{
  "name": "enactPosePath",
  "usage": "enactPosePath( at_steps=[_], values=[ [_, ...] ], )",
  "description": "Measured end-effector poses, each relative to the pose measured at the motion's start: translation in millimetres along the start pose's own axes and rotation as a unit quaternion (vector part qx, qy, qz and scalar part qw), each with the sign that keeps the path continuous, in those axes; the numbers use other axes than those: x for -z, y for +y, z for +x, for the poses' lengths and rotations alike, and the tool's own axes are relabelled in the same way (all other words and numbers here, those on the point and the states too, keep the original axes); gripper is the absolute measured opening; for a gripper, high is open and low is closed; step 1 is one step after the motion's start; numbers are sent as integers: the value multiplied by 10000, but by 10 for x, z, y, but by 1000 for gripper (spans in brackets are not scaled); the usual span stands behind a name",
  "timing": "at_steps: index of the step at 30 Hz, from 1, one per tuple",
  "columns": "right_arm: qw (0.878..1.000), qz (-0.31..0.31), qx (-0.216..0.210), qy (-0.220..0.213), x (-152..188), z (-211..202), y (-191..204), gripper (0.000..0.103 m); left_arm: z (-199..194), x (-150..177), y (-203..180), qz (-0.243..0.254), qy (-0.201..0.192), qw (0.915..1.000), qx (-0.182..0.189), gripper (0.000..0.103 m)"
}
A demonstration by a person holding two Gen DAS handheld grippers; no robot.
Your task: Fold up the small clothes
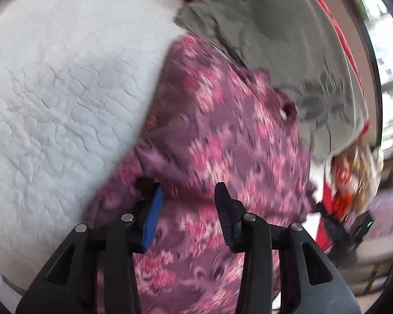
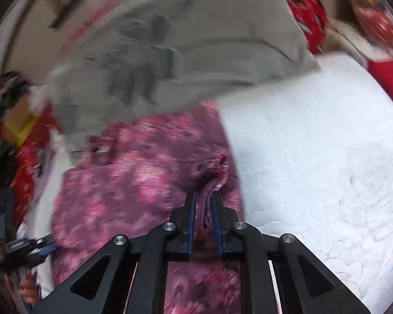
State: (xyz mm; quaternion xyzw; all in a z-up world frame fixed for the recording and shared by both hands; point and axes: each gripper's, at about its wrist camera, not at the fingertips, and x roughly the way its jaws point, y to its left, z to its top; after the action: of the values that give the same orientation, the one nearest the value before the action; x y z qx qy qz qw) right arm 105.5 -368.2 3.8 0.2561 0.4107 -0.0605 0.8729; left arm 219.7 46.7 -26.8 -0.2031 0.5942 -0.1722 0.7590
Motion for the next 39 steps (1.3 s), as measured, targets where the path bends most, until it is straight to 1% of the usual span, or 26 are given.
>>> enactPosePath(
  at_steps=[1, 2, 3, 4, 5, 6, 7, 9, 11, 12, 13, 14, 15, 18, 19, 23, 25, 27, 30, 31, 33, 35, 39],
  values=[
    [9999, -121, -13, 40, 47, -8, 22, 18, 57, 64, -28, 104, 71, 9998, -133, 44],
    [9995, -236, 49, 213, 114, 47, 30, 20, 109, 99, -45, 152, 143, 9995, -219, 44],
    [9980, -313, 180, 513, 199, 150, 20, 21, 171, 154, -68, 260, 194, 9989, -353, 43],
    [9949, -339, 341, 892, 285, 297, -11, 19, 164, 195, -121, 449, 120, 9977, -491, 44],
    [9909, -351, 454, 1217, 364, 404, -45, 14, 143, 228, -159, 556, 134, 9967, -574, 44],
    [9917, -396, 411, 1151, 392, 363, -54, 14, 114, 258, -195, 643, 237, 9957, -625, 44],
    [9920, -440, 396, 1114, 405, 297, -29, 19, 73, 293, -200, 671, 345, 9956, -560, 44],
    [9900, -480, 424, 1257, 479, 179, -20, 21, -20, 363, -172, 674, 478, 9955, -471, 44],
    [9885, -638, 448, 1297, 615, -5, -54, 21, -123, 470, -110, 714, 584, 9945, -488, 44],
    [9880, -699, 455, 1302, 686, -112, -67, 24, -192, 545, -44, 718, 640, 9942, -481, 46],
    [9879, -711, 434, 1306, 765, -211, -101, 31, -260, 627, 36, 711, 701, 9939, -471, 48],
    [9882, -692, 406, 1308, 881, -347, -163, 33, -316, 697, 71, 709, 751, 9935, -482, 52],
    [9883, -660, 383, 1317, 1000, -476, -230, 37, -382, 785, 154, 695, 816, 9929, -519, 52],
    [9887, -553, 312, 1359, 1387, -827, -449, 40, -543, 1021, 435, 622, 975, 9915, -597, 52],
    [9887, -504, 301, 1383, 1524, -938, -518, 42, -588, 1112, 547, 568, 1055, 9913, -551, 52],
    [9876, -157, 281, 1536, 1987, -1137, -789, 43, -681, 1391, 840, 325, 1295, 9902, -418, 52],
    [9854, 174, 143, 1688, 2232, -1180, -963, 46, -683, 1554, 997, 150, 1481, 9884, -284, 52],
    [9833, 438, -45, 1765, 2426, -1202, -1101, 47, -683, 1672, 1092, -3, 1653, 9861, -146, 52],
    [9784, 898, -437, 1809, 2636, -1184, -1263, 52, -732, 1816, 1217, -211, 1752, 9843, 15, 52],
    [9761, 1035, -559, 1825, 2682, -1163, -1301, 54, -752, 1857, 1245, -257, 1782, 9836, 81, 53],
    [9698, 1245, -871, 1908, 2759, -1103, -1350, 55, -767, 1918, 1262, -313, 1831, 9825, 163, 63],
    [9643, 1329, -1091, 2014, 2818, -1039, -1350, 56, -780, 1982, 1267, -330, 1858, 9818, 208, 66],
    [9535, 1357, -1571, 2187, 2893, -925, -1298, 56, -764, 2095, 1231, -265, 1982, 9794, 273, 66]
  ],
)
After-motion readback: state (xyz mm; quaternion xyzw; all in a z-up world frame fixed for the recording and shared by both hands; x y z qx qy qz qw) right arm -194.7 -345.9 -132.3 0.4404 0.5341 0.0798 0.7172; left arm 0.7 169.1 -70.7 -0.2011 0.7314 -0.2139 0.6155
